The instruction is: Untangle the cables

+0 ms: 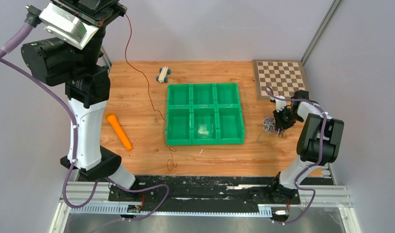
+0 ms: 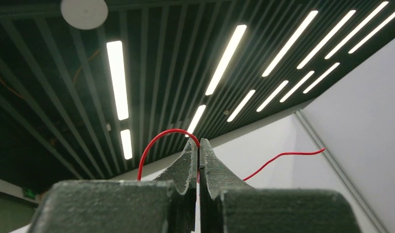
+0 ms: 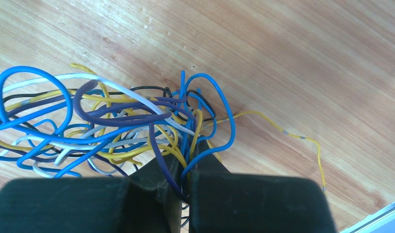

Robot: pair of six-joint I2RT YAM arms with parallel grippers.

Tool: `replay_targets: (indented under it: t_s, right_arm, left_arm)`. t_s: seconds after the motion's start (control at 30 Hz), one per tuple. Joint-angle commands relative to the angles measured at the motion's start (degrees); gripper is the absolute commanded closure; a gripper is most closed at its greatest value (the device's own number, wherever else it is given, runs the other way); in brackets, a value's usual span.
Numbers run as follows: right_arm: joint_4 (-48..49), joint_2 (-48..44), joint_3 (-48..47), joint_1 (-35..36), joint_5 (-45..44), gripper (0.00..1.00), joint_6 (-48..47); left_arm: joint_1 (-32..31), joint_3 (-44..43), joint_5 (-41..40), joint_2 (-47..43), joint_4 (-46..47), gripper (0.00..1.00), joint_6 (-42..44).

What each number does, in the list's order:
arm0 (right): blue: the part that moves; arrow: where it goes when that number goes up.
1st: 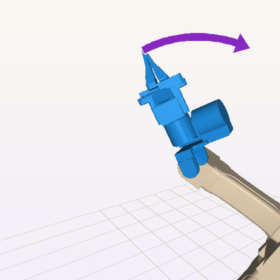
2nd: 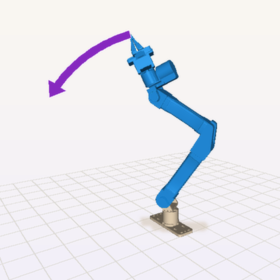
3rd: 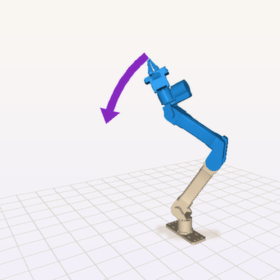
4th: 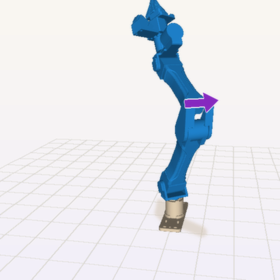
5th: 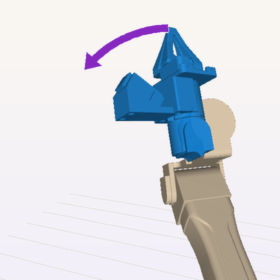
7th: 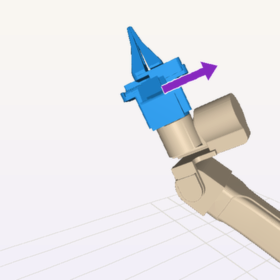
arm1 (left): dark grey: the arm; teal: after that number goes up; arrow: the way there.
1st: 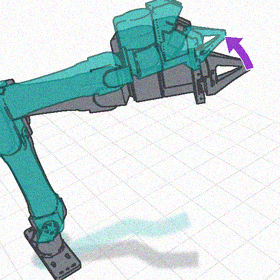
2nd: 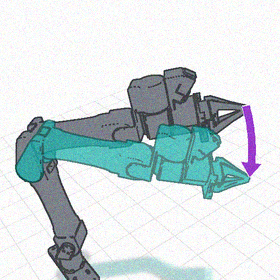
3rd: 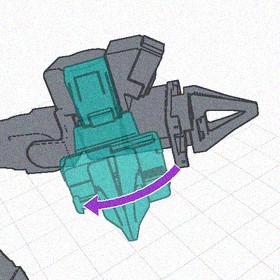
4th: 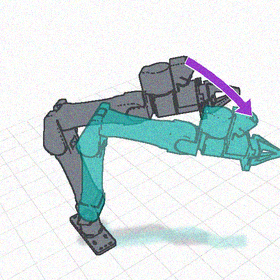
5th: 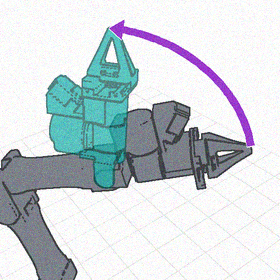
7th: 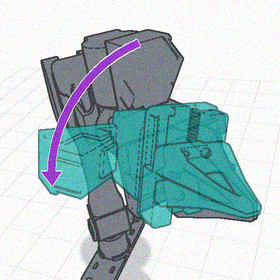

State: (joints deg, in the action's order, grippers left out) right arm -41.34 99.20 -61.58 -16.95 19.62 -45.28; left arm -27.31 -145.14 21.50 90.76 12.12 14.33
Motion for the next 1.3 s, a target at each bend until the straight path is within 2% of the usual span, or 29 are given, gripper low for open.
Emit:
replay_targets:
  t_s: [0.0,0.33,0.4,0.5,0.67,0.87,1.0,1.13,1.23,1.27]
  right_arm:
    - [0.0,0.5,-2.3,0.1,1.2,0.98,0.3]
    - [0.1,2.2,-3.3,1.2,2.0,0.98,1.5]
    - [0.2,2.2,-3.3,1.2,2.1,0.98,1.6]
    - [0.4,1.7,-2.8,1.2,2.3,0.98,1.6]
    - [0.9,0.9,-1.5,1.2,2.5,0.98,1.5]
    - [1.8,0.0,0.0,1.1,2.6,0.99,1.0]
    - [1.9,0.3,0.3,1.1,2.7,0.99,1.3]
    - [1.9,0.1,0.6,1.0,2.2,0.99,1.1]
    - [1.8,-0.3,0.6,1.1,1.5,0.99,0.8]
    - [1.7,-0.5,0.6,1.1,1.3,0.99,0.8]
  left_arm:
    - [-0.3,-0.3,-4.4,0.5,5.5,1.00,7.1]
    - [-0.1,1.3,-10.1,5.0,10.5,1.00,9.0]
    - [0.8,5.4,-11.4,4.1,10.3,1.00,7.9]
    - [2.7,16.6,-12.3,-0.8,9.3,1.00,4.1]
    - [3.8,27.1,-13.8,-8.3,2.4,1.00,-0.4]
    - [4.8,51.6,-6.2,-23.1,-8.9,1.00,-8.4]
    - [5.1,62.6,-1.7,-29.9,-15.3,1.00,-16.5]
    - [5.0,67.7,5.5,-33.2,-16.4,1.00,-24.5]
    - [5.1,69.2,7.9,-35.0,-18.6,1.00,-25.3]
    - [5.1,69.4,11.0,-35.3,-18.8,1.00,-25.5]
